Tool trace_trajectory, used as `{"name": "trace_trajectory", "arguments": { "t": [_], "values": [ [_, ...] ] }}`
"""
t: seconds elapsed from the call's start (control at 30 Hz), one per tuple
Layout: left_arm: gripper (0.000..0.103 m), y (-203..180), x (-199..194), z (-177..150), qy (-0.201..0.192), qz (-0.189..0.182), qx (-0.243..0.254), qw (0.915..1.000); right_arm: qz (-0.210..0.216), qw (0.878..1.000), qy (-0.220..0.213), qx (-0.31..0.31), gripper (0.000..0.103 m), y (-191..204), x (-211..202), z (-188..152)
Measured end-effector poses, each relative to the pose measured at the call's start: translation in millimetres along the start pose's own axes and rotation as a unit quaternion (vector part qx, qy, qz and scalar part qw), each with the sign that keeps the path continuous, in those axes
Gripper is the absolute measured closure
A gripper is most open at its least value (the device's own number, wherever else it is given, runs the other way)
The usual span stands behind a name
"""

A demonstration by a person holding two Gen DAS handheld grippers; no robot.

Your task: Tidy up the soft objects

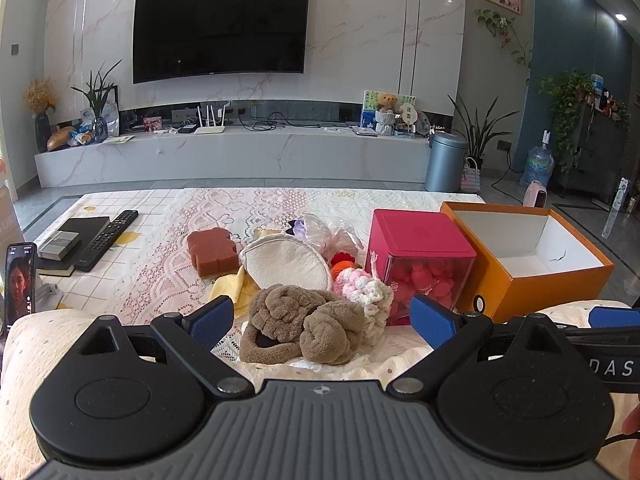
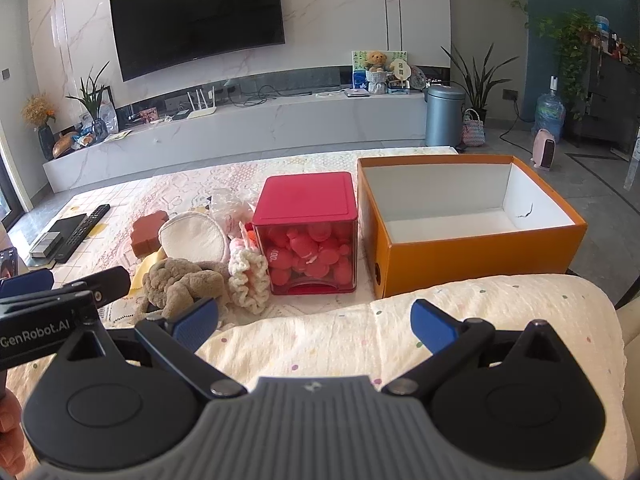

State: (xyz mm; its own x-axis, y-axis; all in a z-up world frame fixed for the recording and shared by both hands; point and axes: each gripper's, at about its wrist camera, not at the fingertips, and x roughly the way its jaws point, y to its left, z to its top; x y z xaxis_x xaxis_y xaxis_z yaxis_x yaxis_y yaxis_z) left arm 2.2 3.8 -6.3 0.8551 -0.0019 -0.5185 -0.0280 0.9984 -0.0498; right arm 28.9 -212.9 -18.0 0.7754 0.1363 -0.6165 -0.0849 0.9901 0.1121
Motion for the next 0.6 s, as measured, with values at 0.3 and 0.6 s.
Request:
{"name": "trace_trajectory", "arguments": {
  "t": [0.3,0.6],
  "values": [
    [0.0,1.3,0.8,-0.8,0.001,0.0,-0.001,1.0,-0.001,1.0,0.002,-0.001,0.003,-0.5,0.2,-0.5],
    [0.0,0.5,1.1,-0.2,0.003,0.001,0.0,1.0,-0.001,1.0,0.001,-0.001,0.003,-1.3,0.0,0.1]
  ]
}}
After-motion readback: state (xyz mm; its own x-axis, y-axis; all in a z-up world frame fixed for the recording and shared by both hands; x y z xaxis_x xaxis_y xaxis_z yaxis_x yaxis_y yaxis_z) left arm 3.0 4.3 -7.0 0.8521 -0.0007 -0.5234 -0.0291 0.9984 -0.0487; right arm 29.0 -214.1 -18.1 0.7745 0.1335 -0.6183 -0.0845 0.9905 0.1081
